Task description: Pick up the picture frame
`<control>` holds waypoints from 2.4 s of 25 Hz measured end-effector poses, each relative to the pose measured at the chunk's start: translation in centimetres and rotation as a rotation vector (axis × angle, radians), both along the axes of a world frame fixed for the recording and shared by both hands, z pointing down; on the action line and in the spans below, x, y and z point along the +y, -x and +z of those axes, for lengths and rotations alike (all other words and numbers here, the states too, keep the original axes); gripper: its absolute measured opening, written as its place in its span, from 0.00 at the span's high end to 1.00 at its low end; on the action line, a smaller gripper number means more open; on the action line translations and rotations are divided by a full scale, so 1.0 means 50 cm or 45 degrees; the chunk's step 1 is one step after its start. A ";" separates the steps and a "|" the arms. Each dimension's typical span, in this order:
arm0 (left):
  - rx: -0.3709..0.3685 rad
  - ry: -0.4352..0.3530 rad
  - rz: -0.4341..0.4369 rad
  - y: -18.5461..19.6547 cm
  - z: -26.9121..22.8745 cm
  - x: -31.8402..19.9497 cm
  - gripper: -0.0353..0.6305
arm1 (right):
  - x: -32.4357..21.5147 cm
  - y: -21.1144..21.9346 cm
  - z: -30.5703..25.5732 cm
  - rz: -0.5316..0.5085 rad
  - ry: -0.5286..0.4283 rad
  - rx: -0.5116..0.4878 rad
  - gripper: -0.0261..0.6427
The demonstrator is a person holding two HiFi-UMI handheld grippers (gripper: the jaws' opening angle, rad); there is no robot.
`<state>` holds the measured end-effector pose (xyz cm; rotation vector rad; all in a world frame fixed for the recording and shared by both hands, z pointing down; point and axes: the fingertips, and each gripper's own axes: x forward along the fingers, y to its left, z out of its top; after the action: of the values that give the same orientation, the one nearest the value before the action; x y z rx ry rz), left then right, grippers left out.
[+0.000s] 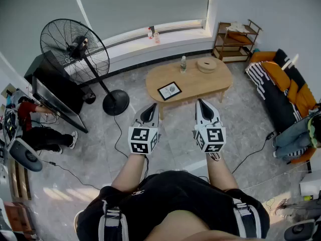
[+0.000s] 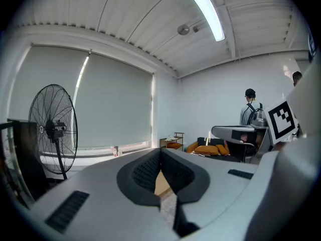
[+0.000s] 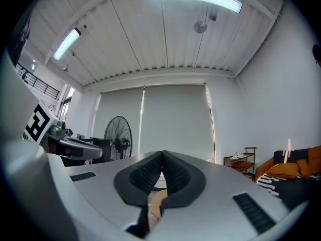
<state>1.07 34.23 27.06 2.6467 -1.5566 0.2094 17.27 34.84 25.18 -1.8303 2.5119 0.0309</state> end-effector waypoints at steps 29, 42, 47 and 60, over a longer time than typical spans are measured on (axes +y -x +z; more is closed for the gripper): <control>0.011 -0.016 0.066 0.234 0.010 -0.057 0.91 | -0.068 0.239 0.011 0.063 0.013 0.005 0.94; 0.051 0.032 -0.016 0.344 0.063 -0.115 0.91 | -0.130 0.320 0.032 0.018 0.018 0.040 0.94; 0.040 0.043 -0.040 0.345 0.082 -0.165 0.91 | -0.194 0.315 0.059 0.000 0.032 0.015 0.94; -0.034 0.056 -0.074 0.208 0.072 -0.481 0.91 | -0.530 0.180 0.068 -0.038 0.071 -0.021 0.94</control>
<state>-9.33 10.16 30.69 2.5723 -1.6146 0.2743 8.27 8.35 28.58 -1.8039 2.5538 -0.0550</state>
